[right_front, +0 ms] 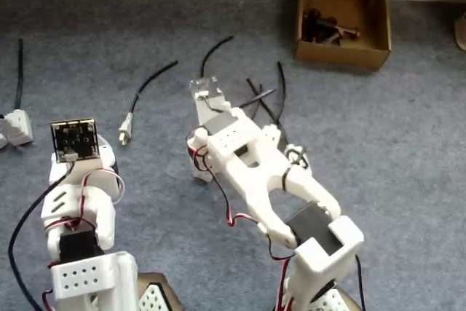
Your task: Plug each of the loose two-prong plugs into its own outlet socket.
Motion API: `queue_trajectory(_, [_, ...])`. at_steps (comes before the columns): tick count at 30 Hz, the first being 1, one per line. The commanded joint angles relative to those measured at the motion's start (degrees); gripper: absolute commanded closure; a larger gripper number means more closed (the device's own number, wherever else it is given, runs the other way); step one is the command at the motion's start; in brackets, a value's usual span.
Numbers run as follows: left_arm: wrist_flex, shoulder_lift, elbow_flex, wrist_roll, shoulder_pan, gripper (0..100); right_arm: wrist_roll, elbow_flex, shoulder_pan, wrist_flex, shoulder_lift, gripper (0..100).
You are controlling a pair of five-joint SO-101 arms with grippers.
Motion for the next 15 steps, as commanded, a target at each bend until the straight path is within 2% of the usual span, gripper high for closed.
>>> queue_trajectory(1, [-1.2,0.3,-0.7,0.7,-0.1,99,1.1,-3.6,-0.6,-0.3,0.0,89.2])
queue_trajectory(7, [-1.2,0.3,-0.7,0.7,-0.1,99,1.0,-4.2,-1.0,0.0,-0.1,88.6])
queue_trajectory(15, [-1.2,0.3,-0.7,0.7,-0.1,99,0.8,-9.2,-1.5,7.6,-3.7,86.5])
